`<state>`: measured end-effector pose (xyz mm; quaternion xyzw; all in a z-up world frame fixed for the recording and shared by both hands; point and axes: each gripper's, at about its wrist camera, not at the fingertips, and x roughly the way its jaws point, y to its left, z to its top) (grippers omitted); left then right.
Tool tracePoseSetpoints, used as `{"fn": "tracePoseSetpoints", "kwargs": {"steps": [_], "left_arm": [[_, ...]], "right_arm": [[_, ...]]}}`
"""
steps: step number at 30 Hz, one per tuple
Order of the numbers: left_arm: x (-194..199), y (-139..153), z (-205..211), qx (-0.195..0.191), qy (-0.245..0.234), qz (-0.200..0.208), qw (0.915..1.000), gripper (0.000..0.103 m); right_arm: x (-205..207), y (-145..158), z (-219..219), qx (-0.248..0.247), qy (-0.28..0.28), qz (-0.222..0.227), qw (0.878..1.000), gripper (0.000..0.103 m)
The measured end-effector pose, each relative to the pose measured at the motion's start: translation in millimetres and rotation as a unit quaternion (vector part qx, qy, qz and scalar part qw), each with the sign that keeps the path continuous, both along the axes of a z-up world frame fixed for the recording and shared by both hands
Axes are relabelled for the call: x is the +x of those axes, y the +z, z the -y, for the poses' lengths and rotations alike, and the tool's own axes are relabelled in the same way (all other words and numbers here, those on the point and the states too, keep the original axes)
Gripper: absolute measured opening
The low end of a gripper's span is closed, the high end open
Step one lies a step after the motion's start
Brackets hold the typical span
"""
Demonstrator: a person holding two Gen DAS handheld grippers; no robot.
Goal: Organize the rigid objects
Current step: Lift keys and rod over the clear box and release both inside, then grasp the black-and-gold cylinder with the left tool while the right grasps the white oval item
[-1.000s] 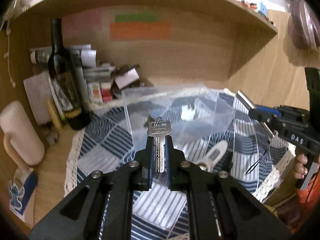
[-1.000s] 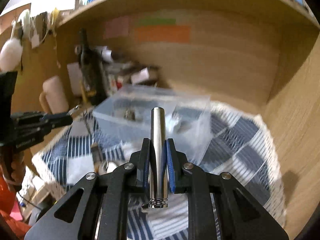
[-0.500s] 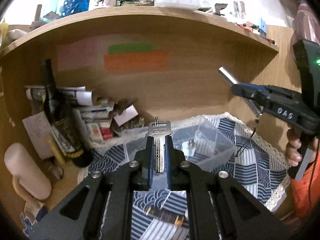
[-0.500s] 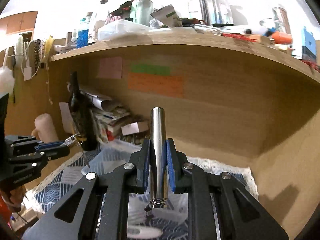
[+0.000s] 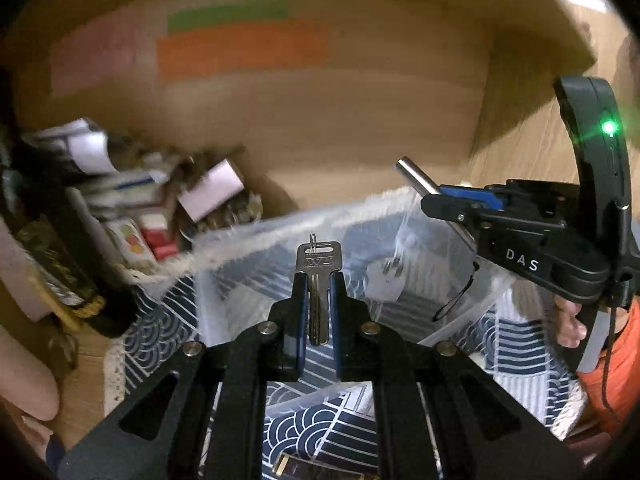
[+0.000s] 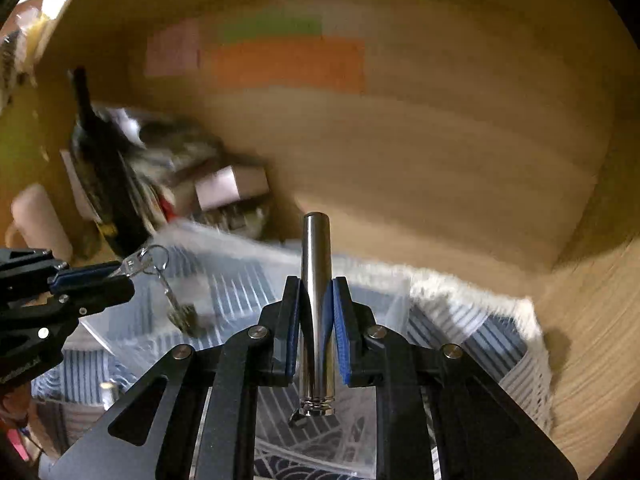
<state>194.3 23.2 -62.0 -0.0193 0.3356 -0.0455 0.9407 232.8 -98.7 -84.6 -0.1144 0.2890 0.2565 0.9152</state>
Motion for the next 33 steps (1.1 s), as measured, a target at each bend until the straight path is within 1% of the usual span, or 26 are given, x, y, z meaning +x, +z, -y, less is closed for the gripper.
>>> {"fn": "tracePoseSetpoints", "kwargs": {"steps": [2,4,10,14,19,20,21,23,25,26,27,28,29,30,31,32,33], "left_arm": [[10.7,-14.0,2.9,-0.001,-0.006,-0.022,0.9997,0.009],[18.2,-24.8,5.0,-0.002,-0.01,-0.04,0.9992,0.009],[30.6,-41.6,12.7,0.002,-0.018,-0.066,0.9977,0.009],[34.3,-46.6,14.3,0.001,-0.022,-0.079,0.9966,0.009],[28.5,-41.6,14.8,0.0,-0.023,-0.08,0.9965,0.011],[25.4,-39.6,15.4,0.001,-0.024,-0.079,0.9966,0.012],[23.2,-37.3,15.7,0.002,-0.024,-0.077,0.9967,0.014],[15.0,-30.7,15.4,0.002,-0.023,-0.069,0.9974,0.02],[6.5,-22.7,14.2,0.002,-0.022,-0.059,0.998,0.036],[-0.2,-17.0,13.3,0.004,-0.019,-0.05,0.9986,0.04],[-5.6,-12.2,12.1,0.007,-0.017,-0.041,0.999,0.049],[-13.9,-5.7,10.0,0.012,-0.01,-0.029,0.9994,0.057],[-20.9,-0.5,7.9,0.015,-0.005,-0.019,0.9997,0.061],[-25.6,3.1,5.8,0.016,-0.003,-0.013,0.9998,0.069],[-34.7,8.5,2.1,0.015,0.0,-0.003,0.9999,0.077],[-40.0,11.3,-1.0,0.014,0.002,0.002,0.9999,0.081],[-45.3,14.4,-4.0,0.014,0.005,0.007,0.9999,0.088]], "right_arm": [[5.3,-12.6,-0.5,-0.014,-0.006,-0.022,1.0,0.014],[6.9,-21.6,0.1,-0.028,-0.008,-0.034,0.999,0.014],[13.1,-36.9,-2.5,-0.058,-0.013,-0.06,0.996,0.014],[15.5,-41.9,-3.6,-0.067,-0.018,-0.065,0.995,0.014],[11.4,-35.5,-0.3,-0.062,-0.019,-0.064,0.996,0.015],[9.3,-32.9,1.2,-0.059,-0.018,-0.063,0.996,0.017],[6.8,-29.8,2.7,-0.055,-0.018,-0.061,0.996,0.018],[-1.6,-20.7,6.5,-0.043,-0.017,-0.05,0.998,0.031],[-12.3,-10.5,9.5,-0.032,-0.016,-0.035,0.999,0.04],[-17.2,-5.9,10.2,-0.029,-0.014,-0.028,0.999,0.043],[-22.7,-1.2,9.8,-0.026,-0.012,-0.021,0.999,0.044],[-28.3,3.9,8.5,-0.022,-0.009,-0.013,1.0,0.047],[-35.1,9.3,8.3,-0.017,-0.006,-0.004,1.0,0.053],[-40.1,13.1,7.8,-0.014,-0.005,0.004,1.0,0.056],[-47.0,17.3,8.1,-0.009,-0.004,0.013,1.0,0.062],[-54.4,21.3,8.3,-0.004,-0.001,0.021,1.0,0.066],[-58.5,22.9,8.1,-0.002,0.001,0.026,1.0,0.067]]}}
